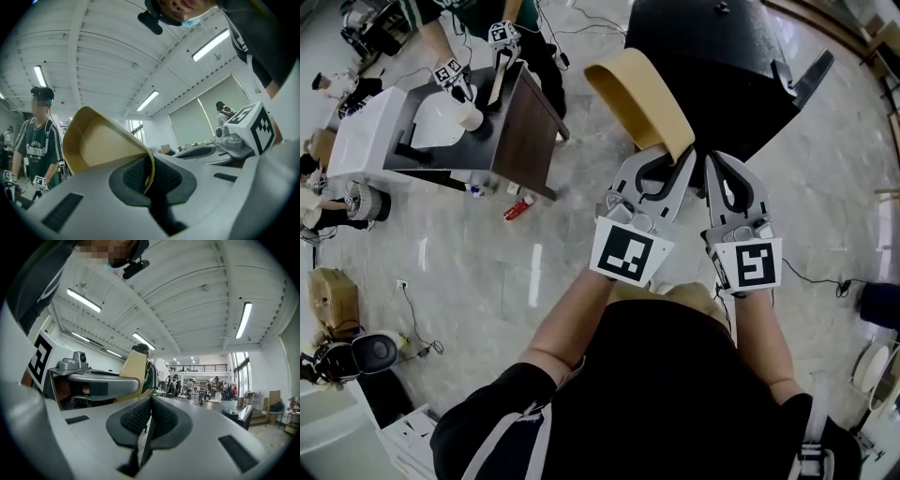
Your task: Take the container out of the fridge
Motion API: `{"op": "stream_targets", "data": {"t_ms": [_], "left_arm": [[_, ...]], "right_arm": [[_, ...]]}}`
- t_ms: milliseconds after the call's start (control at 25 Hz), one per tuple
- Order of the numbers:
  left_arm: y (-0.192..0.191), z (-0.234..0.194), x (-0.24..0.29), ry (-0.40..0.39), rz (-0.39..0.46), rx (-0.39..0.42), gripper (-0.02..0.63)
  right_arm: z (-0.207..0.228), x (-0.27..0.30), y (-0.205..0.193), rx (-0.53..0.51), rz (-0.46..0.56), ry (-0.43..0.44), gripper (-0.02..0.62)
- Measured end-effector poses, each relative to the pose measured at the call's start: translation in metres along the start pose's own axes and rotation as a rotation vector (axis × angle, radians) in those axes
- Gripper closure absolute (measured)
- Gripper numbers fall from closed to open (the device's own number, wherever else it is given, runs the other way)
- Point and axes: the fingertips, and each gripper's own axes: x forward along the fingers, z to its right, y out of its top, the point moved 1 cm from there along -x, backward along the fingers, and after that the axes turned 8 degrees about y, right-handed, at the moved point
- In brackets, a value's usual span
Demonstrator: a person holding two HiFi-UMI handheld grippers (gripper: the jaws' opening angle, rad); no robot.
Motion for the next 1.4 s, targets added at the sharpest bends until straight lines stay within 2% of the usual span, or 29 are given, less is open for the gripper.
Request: {"op": "stream_targets", "data": {"t_ms": [440, 680, 920, 1400], "left_arm": [[0.042, 0.103, -0.047, 0.067, 0.014, 0.023, 0.577], [0.054, 0.142, -0.069, 0.092, 0.001, 0.021, 0.577], [0.062, 0.161, -0.077, 0.085, -0.002, 0.052, 0.577], [0.066, 0.170, -0.081, 0.079, 0.015, 0.049, 0.577]], "right_arm": [[-0.017, -0.125, 0.010, 0.033, 0.048, 0.009, 0.561], [-0.022, -0.168, 0.010, 0.035, 0.056, 0.015, 0.561], [-0.025, -0.188, 0.015, 0.045, 0.080, -0.005, 0.561], [-0.028, -0.197, 0.021, 0.007, 0.082, -0.030, 0.561]]}}
